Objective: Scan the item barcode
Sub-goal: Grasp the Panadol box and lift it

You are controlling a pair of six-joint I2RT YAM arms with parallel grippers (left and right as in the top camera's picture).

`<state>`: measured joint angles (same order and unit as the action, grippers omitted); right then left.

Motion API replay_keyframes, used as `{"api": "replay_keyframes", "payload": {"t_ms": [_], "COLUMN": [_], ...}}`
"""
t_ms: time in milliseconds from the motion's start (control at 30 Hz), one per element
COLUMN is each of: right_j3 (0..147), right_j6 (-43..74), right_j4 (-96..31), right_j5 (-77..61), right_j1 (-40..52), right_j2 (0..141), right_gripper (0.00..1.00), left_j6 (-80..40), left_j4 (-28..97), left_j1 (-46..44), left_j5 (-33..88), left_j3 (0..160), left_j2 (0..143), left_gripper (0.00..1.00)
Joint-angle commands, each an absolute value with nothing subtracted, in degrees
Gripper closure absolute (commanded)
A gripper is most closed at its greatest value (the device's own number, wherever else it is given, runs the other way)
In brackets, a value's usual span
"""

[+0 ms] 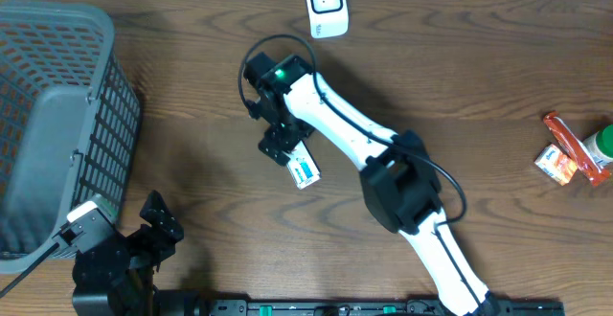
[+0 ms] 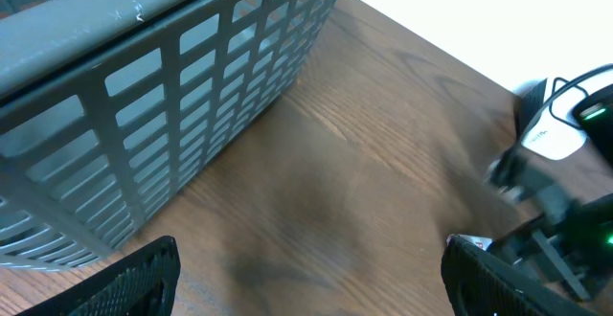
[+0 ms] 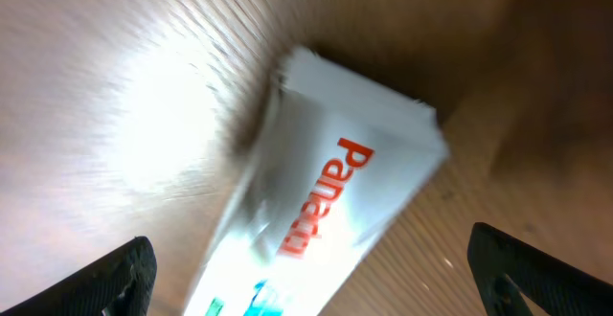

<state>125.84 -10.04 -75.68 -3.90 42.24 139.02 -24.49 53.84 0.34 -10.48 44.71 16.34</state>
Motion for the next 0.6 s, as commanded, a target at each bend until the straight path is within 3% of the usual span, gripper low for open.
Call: {"api": "replay_keyframes", "payload": {"t_ms": [0, 567], "right_j3": [126.8, 125.4], "right_j6": [-7.8, 6.2], "right_j4": [-74.2, -73.7], "right_j5": [-6.5, -5.4], "right_j1": [42.7, 41.9], "right_j2": [132.7, 141.4], "right_gripper": [0.01, 0.01], "left_j6": [-25.0, -25.0], "left_j4": [54.0, 54.0], "left_j1": [0.6, 0.6], "left_j5": [-10.8, -10.8], "left_j3": [45.0, 45.0], "left_j2": [16.1, 16.1], "left_gripper": [0.12, 0.12]}}
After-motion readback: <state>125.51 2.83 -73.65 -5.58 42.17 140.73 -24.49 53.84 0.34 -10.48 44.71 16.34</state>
